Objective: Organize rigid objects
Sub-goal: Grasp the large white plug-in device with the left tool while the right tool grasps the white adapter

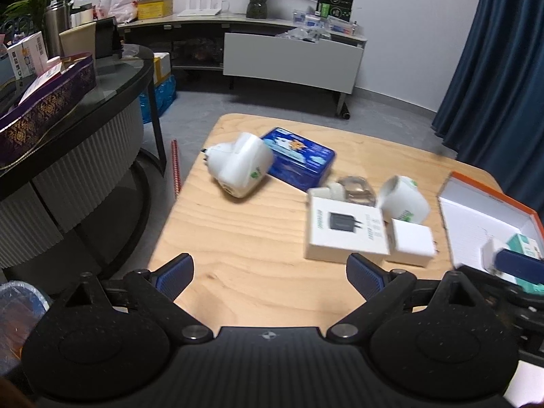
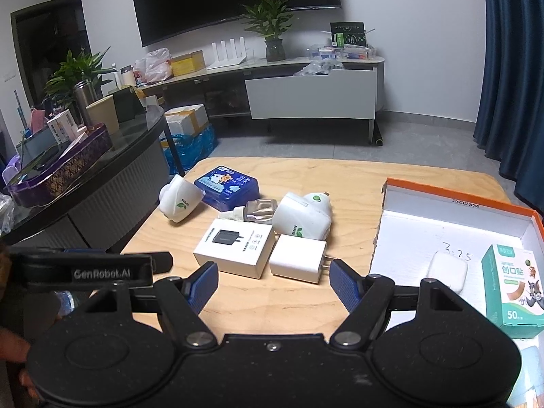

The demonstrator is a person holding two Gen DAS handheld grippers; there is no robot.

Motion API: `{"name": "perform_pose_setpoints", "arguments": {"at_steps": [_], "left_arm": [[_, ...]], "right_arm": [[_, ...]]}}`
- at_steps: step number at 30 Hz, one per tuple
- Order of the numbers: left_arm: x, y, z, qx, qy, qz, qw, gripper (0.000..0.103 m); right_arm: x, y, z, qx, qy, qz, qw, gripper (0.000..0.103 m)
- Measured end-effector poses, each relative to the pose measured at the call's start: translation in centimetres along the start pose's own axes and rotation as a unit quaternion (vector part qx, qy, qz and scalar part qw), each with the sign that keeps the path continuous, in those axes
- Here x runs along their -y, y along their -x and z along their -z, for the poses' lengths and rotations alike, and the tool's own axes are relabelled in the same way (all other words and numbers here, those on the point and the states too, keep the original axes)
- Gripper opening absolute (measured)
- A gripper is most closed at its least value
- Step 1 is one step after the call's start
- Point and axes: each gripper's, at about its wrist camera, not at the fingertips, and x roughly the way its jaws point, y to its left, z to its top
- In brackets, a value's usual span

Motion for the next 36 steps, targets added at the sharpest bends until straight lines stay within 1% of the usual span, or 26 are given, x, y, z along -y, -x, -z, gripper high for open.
{"name": "perform_pose_setpoints", "arguments": {"at_steps": [4, 10, 15, 21, 24, 25, 26, 30, 32, 36], "left_arm": [[-1.3, -1.8, -1.0, 0.013, -0.006, -0.01, 0.9999, 0.102], [-2.6, -5.5, -3.0, 0.023, -0.016, -0.016, 0.9995, 0.103], [-2.9, -8.7, -4.2, 0.031, -0.04, -0.018, 0.9985, 0.103], [-2.9, -11.5, -5.3, 0.042, -0.064, -0.034, 0.9965, 0.103], [-2.9, -11.9, -5.4, 0.054, -0.069, -0.03, 0.9957, 0.103], [-2.8, -11.9, -5.5, 0.059, -0.07, -0.024, 0.9955, 0.097], [-2.7, -11.9, -5.4, 0.062, -0.071, -0.016, 0.9954, 0.088], [-2.1, -11.5, -4.8, 0.067, -0.084, -0.012, 0.9941, 0.088], [-1.8, -11.1, -4.7, 0.065, -0.089, -0.016, 0.9938, 0.088], [-1.5, -9.4, -4.6, 0.061, -0.079, -0.009, 0.9949, 0.088]], "right_arm": [[0.3, -0.2, 0.0, 0.0, -0.001, 0.002, 1.0, 0.086], [0.7, -1.0, 0.1, -0.008, -0.007, 0.007, 1.0, 0.086], [1.1, -1.6, 0.3, -0.014, -0.013, 0.009, 1.0, 0.086], [1.8, -2.8, 0.2, -0.022, -0.022, 0.015, 0.999, 0.086], [2.1, -3.7, 0.3, -0.03, -0.026, 0.017, 0.999, 0.086], [2.2, -4.1, 0.3, -0.033, -0.028, 0.018, 0.999, 0.086], [2.3, -4.4, 0.3, -0.035, -0.028, 0.018, 0.999, 0.086], [2.4, -5.9, 0.3, -0.045, -0.025, 0.024, 0.998, 0.086], [2.5, -6.7, 0.2, -0.051, -0.028, 0.028, 0.998, 0.086], [2.7, -8.2, -0.2, -0.062, -0.035, 0.031, 0.997, 0.088]]}}
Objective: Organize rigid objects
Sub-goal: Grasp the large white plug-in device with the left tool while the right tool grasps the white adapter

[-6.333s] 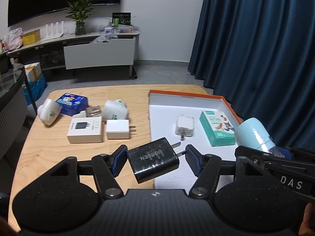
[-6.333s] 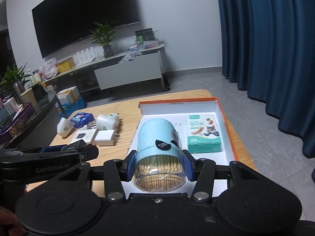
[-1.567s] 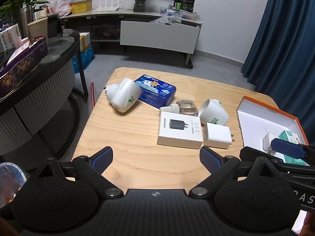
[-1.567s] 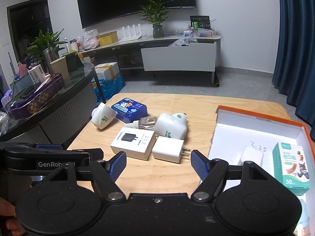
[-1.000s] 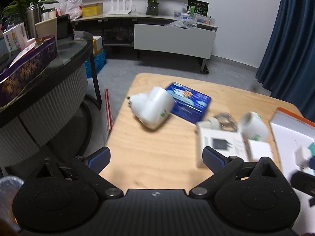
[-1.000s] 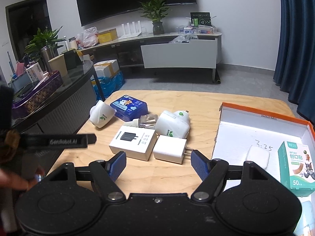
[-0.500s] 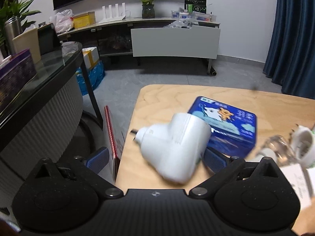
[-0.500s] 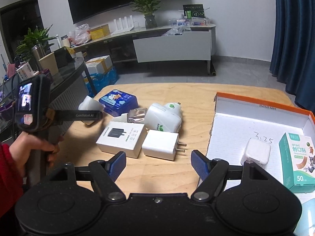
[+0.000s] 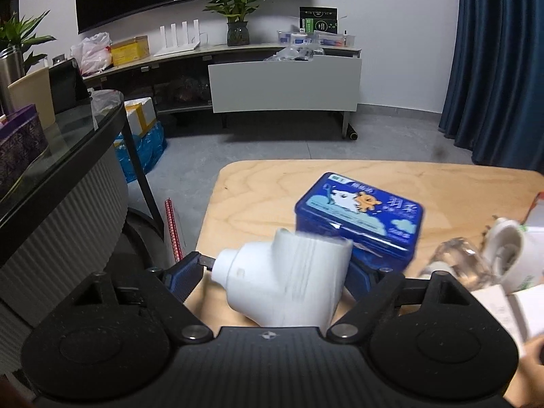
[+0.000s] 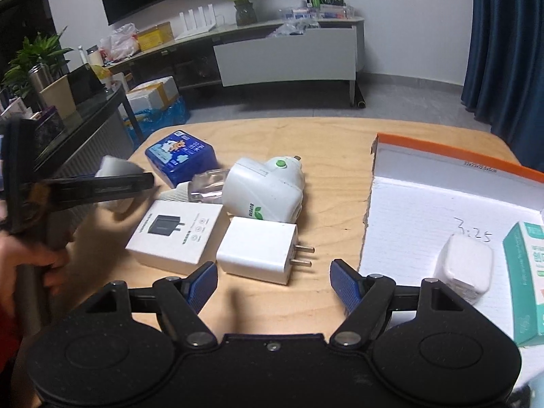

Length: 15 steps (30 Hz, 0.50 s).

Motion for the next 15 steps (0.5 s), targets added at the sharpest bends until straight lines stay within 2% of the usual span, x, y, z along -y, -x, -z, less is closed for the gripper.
{"name": "perform_pose_setpoints", "arguments": {"at_steps": [5, 11, 13, 15], "left_arm": [[0.1, 2.1, 0.5, -0.005, 0.022, 0.011, 0.9997, 0.087], [0.3, 4.5, 1.1, -0.003, 0.038, 0.023, 0.999, 0.087], [0.5, 5.1, 1.4, -0.003, 0.041, 0.026, 0.9988, 0.087], [0.6, 5.7, 1.6, -0.002, 0.045, 0.027, 0.9986, 0.087]], "right_arm": [[0.1, -1.7, -0.5, -0.017, -0.022, -0.009, 1.0, 0.091], [-1.1, -2.9, -1.3, -0.003, -0.006, 0.017, 1.0, 0.094], [-1.6, -3.1, -1.2, 0.002, 0.01, 0.028, 1.0, 0.084], [-1.6, -2.9, -1.0, 0.005, 0.013, 0.025, 1.0, 0.084]]}}
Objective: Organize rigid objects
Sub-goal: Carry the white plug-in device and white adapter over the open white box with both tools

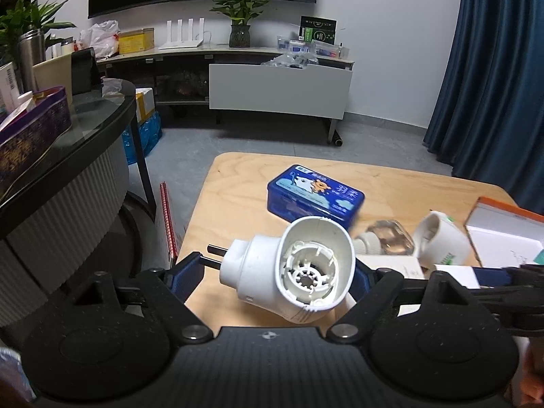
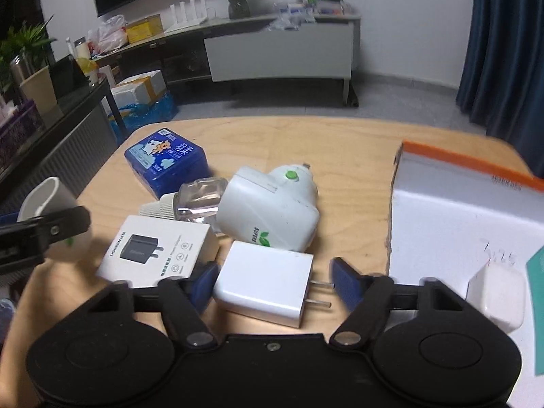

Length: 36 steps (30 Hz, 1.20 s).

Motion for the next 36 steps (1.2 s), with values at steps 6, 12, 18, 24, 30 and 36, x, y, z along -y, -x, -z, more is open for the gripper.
{"name": "perform_pose_setpoints", "arguments": {"at_steps": [6, 12, 18, 24, 30, 36], "left_arm": [[0.3, 1.5, 1.0, -0.003, 0.006, -0.008, 0.9999, 0.087], [1.1, 3.6, 1.9, -0.004, 0.012, -0.005, 0.9999, 0.087], [2.1, 6.0, 2.6, 0.002, 0.007, 0.002, 1.0, 0.087], [3.2, 8.3, 3.2, 0.012, 0.003, 0.01, 0.9999, 0.087], [4.1, 10.0, 3.8, 0.016, 0.005, 0.014, 0.9998, 0.087], [4.5, 11.2, 4.3, 0.017, 0.005, 0.014, 0.9997, 0.087]], "right_arm": [[0.0, 2.4, 0.9, 0.013, 0.001, -0.01, 1.0, 0.084], [-0.3, 6.3, 1.9, 0.034, 0.006, -0.027, 0.999, 0.084], [-0.6, 10.4, 3.0, 0.054, 0.008, -0.037, 0.998, 0.084], [0.1, 13.6, 4.4, 0.068, 0.002, -0.037, 0.997, 0.084], [0.6, 16.1, 5.6, 0.078, -0.003, -0.038, 0.996, 0.084], [0.9, 17.8, 6.5, 0.088, -0.007, -0.037, 0.995, 0.084]]}}
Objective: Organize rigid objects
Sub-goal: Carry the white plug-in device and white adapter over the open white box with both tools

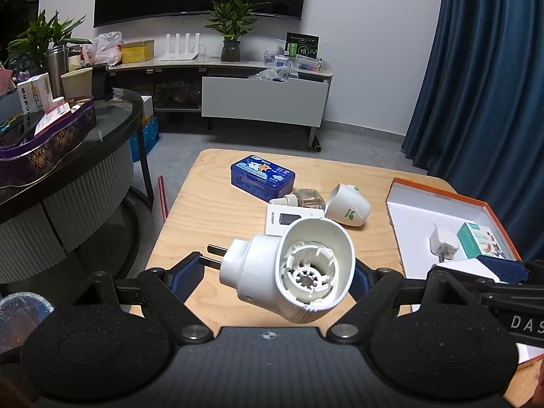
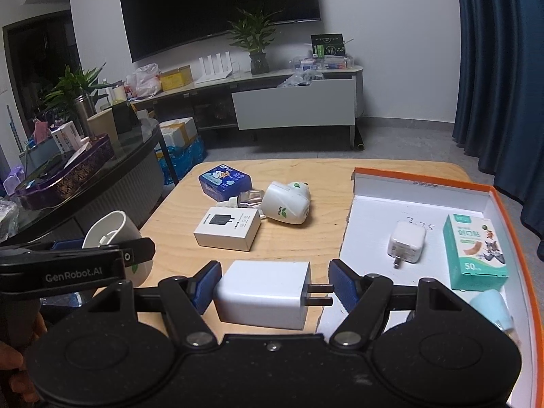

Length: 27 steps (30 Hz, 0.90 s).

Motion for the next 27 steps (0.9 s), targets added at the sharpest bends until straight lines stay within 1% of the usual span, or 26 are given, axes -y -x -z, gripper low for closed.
{"name": "perform_pose_setpoints", "arguments": {"at_steps": [12, 27], "left_arm": [[1.4, 1.6, 0.3, 0.012, -0.008, 0.008, 0.9999, 0.087], [2.7, 2.5, 0.6, 0.014, -0.021, 0.024, 0.9994, 0.087]], "right_arm": [[1.0, 2.3, 0.3, 0.02, -0.012, 0.003, 1.0, 0.084], [2.2, 3.7, 0.4, 0.034, -0.024, 0.014, 0.999, 0.084]]}}
